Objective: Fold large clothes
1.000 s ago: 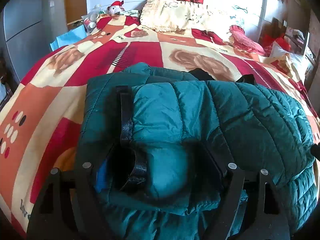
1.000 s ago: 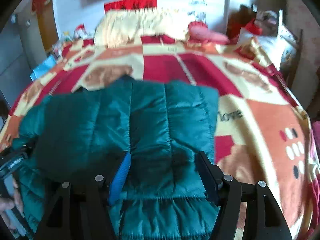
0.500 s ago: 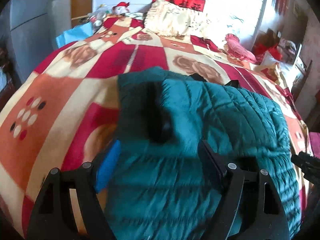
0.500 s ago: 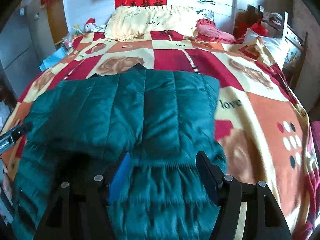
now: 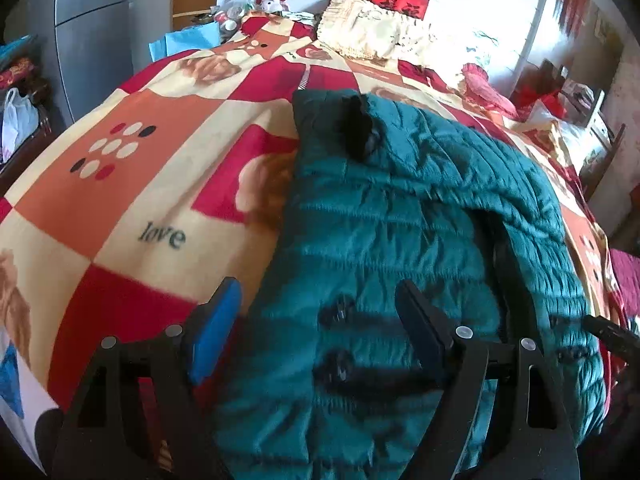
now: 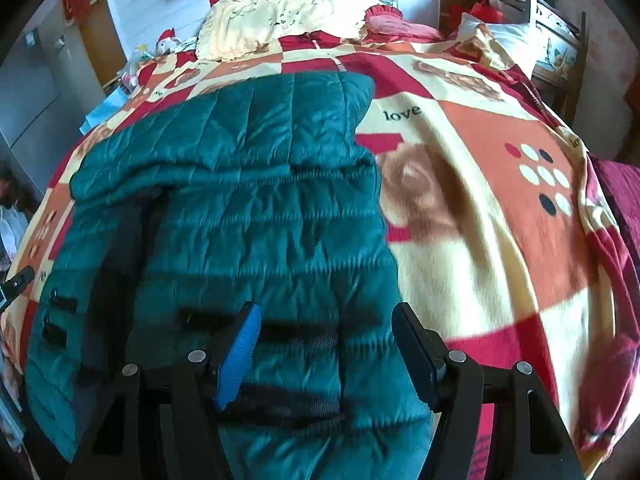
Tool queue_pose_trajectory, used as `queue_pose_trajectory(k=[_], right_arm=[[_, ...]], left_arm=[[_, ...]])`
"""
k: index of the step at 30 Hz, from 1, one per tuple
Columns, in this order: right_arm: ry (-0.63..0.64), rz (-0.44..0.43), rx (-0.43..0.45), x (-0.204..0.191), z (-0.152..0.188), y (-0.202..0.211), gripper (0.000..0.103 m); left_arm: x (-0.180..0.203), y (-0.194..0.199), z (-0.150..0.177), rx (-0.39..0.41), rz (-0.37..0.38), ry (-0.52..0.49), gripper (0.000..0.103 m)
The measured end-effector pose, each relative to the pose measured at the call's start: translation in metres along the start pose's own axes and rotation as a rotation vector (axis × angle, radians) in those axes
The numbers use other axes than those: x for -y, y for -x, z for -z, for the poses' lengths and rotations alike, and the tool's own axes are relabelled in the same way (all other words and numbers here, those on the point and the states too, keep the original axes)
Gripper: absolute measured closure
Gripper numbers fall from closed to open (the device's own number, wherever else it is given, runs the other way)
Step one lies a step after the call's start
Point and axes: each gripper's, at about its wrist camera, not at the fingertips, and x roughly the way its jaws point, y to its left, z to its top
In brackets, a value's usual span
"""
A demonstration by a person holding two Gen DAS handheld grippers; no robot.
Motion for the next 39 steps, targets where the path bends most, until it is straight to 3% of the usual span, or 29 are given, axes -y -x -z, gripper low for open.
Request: queue_pose_trajectory(k=[13,20,24,26,29,33,39], right_arm=[[0.003,-0.027,0.004,-0.012,0.044,0.023,0.037],[0.012,-0.025,-0.002,-0.015,0.064,0.036,0.037],[0.037,0.017,-0.035,-0.024,0.078,0.042,0.037],[0.054,-0.017,-0.059,-0.032,0.09,0.048,0.037],[0.063,-0.002,-0.052,-0.035,0.094,0.052,0.037],[0.039,-0.039,-0.055,-0.036,0.098,0.057,0.037],[-0.023,-0.112,-0.051,-0.035,0.105,0.058,0.037]], left_arm=[[0.012,0.028,0.033,0.01,-0.009,-0.05,0.023],[0.016,0.036,0.048,-0.012,0.032,-0.069,0.023],[0.018,0.039,0.052,-0.051,0.057,-0.109,0.023],[0.02,0.04,0.052,-0.059,0.053,-0.143,0.023],[0.021,0.044,0.053,-0.074,0.069,-0.154,0.023],[0.027,0.056,0.057,-0.042,0.084,-0.163,0.023],[0.035,0.05,0.068,-0.071,0.153,-0.117,0.023]])
